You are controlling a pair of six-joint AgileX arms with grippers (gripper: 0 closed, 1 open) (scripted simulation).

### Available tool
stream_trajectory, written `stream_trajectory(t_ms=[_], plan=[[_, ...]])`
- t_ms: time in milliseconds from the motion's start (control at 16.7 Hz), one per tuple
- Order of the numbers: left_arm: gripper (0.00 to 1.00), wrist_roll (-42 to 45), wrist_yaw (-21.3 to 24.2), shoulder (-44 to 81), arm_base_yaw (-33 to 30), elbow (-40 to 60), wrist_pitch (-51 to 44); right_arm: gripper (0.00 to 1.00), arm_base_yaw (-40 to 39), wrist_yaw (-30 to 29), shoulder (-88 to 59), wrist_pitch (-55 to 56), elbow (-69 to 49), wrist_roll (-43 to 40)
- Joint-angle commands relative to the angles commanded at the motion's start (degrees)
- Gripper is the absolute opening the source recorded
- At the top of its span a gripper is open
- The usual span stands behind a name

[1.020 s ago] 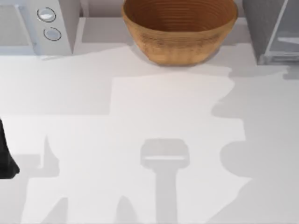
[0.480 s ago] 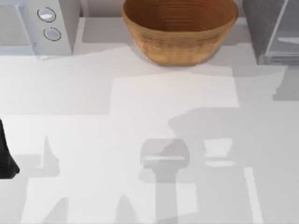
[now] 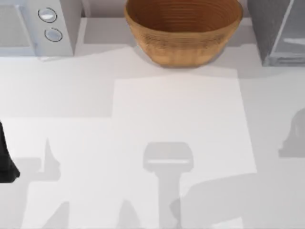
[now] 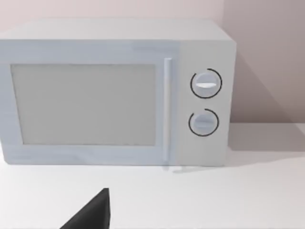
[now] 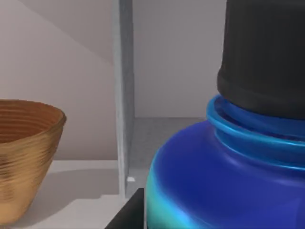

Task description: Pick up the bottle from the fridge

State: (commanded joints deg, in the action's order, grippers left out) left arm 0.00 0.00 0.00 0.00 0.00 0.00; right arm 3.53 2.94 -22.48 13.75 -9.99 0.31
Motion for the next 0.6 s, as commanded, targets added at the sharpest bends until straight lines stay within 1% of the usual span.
stream_trajectory(t_ms=[180, 300, 420, 600], plan=[[1.0, 0.0, 0.0, 0.0, 0.0, 0.0, 0.0, 0.0, -1.88, -1.56, 12.87, -7.61, 5.61, -0.11], [1.0, 0.0, 0.0, 0.0, 0.0, 0.0, 0.0, 0.0, -2.81, -2.33, 18.48, -11.14, 8.15, -0.21], [1.0, 0.0, 0.0, 0.0, 0.0, 0.0, 0.0, 0.0, -3.39, -2.81, 21.68, -13.22, 9.62, -0.29], [1.0, 0.0, 0.0, 0.0, 0.0, 0.0, 0.0, 0.0, -3.54, -2.94, 22.48, -13.75, 9.99, -0.31]])
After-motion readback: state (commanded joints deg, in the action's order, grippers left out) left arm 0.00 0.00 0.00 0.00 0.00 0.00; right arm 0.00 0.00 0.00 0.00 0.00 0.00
